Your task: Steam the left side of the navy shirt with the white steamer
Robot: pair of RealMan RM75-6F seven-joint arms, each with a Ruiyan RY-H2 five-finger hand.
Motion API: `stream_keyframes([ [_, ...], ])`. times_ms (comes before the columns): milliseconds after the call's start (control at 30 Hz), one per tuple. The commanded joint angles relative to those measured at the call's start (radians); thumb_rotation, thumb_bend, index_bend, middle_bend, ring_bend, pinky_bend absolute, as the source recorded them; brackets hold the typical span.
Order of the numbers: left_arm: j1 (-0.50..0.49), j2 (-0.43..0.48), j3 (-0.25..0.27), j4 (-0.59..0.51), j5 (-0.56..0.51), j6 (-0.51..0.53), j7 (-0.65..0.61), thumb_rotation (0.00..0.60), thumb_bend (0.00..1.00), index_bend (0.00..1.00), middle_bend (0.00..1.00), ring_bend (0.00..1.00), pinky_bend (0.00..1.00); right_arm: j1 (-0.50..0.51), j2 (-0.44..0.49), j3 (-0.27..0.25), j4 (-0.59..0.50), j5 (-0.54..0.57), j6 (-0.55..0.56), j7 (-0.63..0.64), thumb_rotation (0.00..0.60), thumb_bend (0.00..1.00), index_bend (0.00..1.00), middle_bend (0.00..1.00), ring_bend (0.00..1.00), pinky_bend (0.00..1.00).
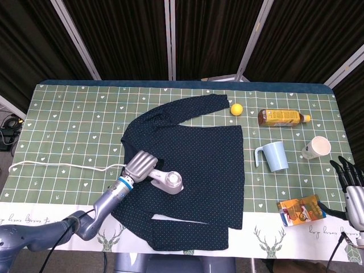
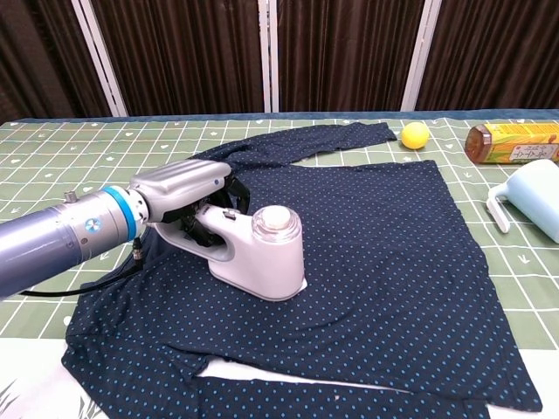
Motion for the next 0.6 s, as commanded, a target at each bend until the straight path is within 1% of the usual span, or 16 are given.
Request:
stream_keyframes([
  [33,0.005,-0.002,0.011,0.003,0.009,0.004,-0.012,0.6,0.58,0.93,0.86,0.77,1.0,0.0,0.0,-0.001,-0.001,-0.001,0.001,0.0,0.6,0.0,0.0,0.0,0.0,0.0],
  [367,0.024,0.012,0.053,-0.017,0.067,0.04,-0.063,0.6,0.57,0.92,0.86,0.77,1.0,-0.004,0.003,-0.003,-0.006,-0.01,0.01,0.001,0.6,0.0,0.0,0.0,0.0,0.0],
  [600,0.035,0.006,0.087,-0.021,0.114,0.068,-0.07,0.6,0.56,0.92,0.86,0.77,1.0,-0.006,0.005,-0.005,-0.009,-0.017,0.015,0.002,0.6,0.0,0.0,0.0,0.0,0.0],
])
